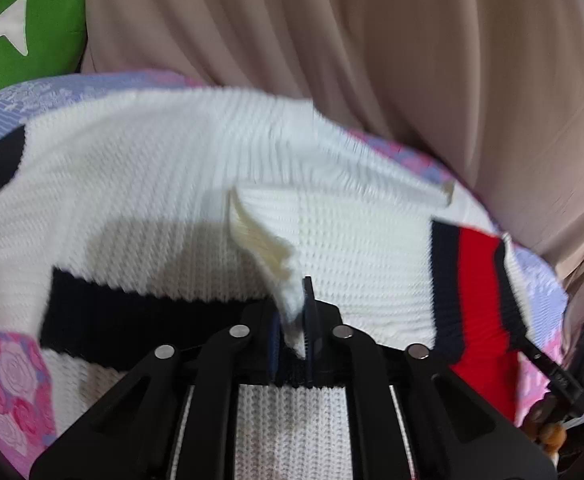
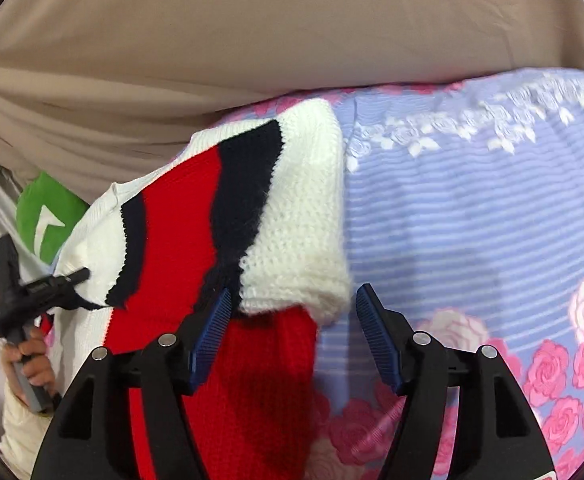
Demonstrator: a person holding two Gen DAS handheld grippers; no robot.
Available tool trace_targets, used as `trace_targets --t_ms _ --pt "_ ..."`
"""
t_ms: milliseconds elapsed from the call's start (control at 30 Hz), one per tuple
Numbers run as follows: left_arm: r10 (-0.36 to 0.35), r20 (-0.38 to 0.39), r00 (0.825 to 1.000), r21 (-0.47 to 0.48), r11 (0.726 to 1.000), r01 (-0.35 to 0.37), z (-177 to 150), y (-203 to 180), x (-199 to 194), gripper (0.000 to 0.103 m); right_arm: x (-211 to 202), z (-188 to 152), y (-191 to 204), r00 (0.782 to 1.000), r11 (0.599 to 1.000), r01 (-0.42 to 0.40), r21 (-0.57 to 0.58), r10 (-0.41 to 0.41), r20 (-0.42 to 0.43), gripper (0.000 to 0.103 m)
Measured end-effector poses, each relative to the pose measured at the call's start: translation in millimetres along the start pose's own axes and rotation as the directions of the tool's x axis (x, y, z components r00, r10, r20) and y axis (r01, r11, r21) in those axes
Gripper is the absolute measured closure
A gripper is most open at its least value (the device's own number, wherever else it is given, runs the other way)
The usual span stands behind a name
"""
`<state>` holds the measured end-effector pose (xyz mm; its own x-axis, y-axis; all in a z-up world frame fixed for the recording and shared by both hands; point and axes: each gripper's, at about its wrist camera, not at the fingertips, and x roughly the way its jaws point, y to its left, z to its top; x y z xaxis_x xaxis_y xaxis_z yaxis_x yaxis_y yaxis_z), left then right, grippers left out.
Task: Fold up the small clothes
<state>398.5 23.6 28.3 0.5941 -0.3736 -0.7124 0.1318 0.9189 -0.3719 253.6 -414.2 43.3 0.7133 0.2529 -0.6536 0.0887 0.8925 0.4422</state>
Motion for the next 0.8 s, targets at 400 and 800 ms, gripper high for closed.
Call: trace_targets --t_ms 400,800 --pt "0.158 0.085 0.984 0.011 0.987 -0.159 -17.8 25.7 6.6 0.096 11.4 10.3 24.4 1.0 0.999 -0.001 -0.054 0.002 0.01 0.047" --pt "0.229 0.111 0.967 0.075 0.968 -0.237 -26.7 27.5 -9.8 0.095 13.0 15.3 12.4 0.996 0.996 0.086 -0.038 -0.086 0.0 0.077"
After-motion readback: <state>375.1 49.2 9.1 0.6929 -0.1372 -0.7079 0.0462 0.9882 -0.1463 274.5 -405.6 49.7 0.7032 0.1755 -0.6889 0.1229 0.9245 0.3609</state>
